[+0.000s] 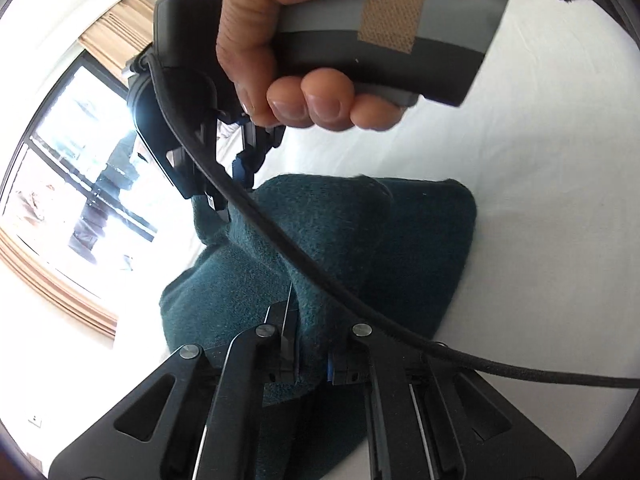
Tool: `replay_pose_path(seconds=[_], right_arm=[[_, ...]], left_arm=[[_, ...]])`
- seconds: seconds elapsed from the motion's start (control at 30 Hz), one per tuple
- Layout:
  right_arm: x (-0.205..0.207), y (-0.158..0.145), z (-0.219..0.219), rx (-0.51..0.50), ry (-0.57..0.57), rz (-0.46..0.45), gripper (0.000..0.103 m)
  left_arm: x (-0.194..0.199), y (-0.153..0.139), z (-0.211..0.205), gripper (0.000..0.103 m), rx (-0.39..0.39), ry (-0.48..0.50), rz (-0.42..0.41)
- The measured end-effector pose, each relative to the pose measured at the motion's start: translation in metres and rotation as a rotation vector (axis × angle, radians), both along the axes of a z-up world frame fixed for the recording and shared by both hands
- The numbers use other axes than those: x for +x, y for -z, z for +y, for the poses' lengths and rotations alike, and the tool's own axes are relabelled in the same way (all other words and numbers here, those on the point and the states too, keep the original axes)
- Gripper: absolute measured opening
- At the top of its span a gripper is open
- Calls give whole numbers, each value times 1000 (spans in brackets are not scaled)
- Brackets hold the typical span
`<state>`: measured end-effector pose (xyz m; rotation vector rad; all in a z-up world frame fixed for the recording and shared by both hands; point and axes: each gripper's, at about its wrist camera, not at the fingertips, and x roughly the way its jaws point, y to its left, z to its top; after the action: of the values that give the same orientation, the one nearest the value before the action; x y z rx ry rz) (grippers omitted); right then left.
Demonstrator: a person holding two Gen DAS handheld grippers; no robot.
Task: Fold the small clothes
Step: 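Fold the lifted bundle over with the left tool while the right tool pinches the top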
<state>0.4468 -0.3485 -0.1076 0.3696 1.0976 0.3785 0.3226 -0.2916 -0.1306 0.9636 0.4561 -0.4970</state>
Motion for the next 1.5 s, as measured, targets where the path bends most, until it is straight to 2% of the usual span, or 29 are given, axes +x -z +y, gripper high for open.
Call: replay_pose_path(seconds=[0.2, 0.27, 0.43, 0.63, 0.73, 0.9, 1.03, 1.1, 1.17, 1.2, 1.27, 1.3, 1.33, 1.5], right_arm=[[-2, 28, -31, 26, 72, 27, 12], [-1, 30, -38, 35, 106, 30, 8], [-3, 38, -49, 38, 117, 47, 7], [-4, 36, -44, 56, 132, 34, 6], [-2, 28, -41, 46, 133, 10, 6], [-1, 17, -47, 35, 145, -11, 6], [-4, 44, -40, -26, 111, 73, 6], [-8, 57, -43, -3, 145, 86, 7], [-11, 60, -48, 15, 178, 80, 11], [-12, 58, -49, 12, 191, 83, 21], [-16, 50, -52, 15, 198, 79, 24], [-20, 44, -55, 12, 205, 70, 25], [-24, 38, -57, 6, 214, 61, 25], [-54, 14, -64, 65, 225, 12, 25]], left_arm=[[1, 16, -5, 7, 23, 15, 25], [1, 18, -5, 7, 23, 21, 27], [20, 21, 3, 7, 10, 23, 40], [26, 18, 1, 7, -4, 26, 38], [9, 7, -8, 7, -23, 29, 33], [3, 1, -8, 7, -49, 40, 28], [5, 20, -1, 7, -12, 26, 64], [1, 19, 2, 8, -16, 28, 47], [0, 12, 9, 12, -40, 26, 80], [2, 7, 14, 16, -57, 26, 99], [3, -3, 26, 35, -88, 16, 127], [0, -9, 35, 61, -108, 13, 135], [-5, -17, 46, 76, -139, 17, 139], [-15, -44, 111, 77, -256, -32, 179]])
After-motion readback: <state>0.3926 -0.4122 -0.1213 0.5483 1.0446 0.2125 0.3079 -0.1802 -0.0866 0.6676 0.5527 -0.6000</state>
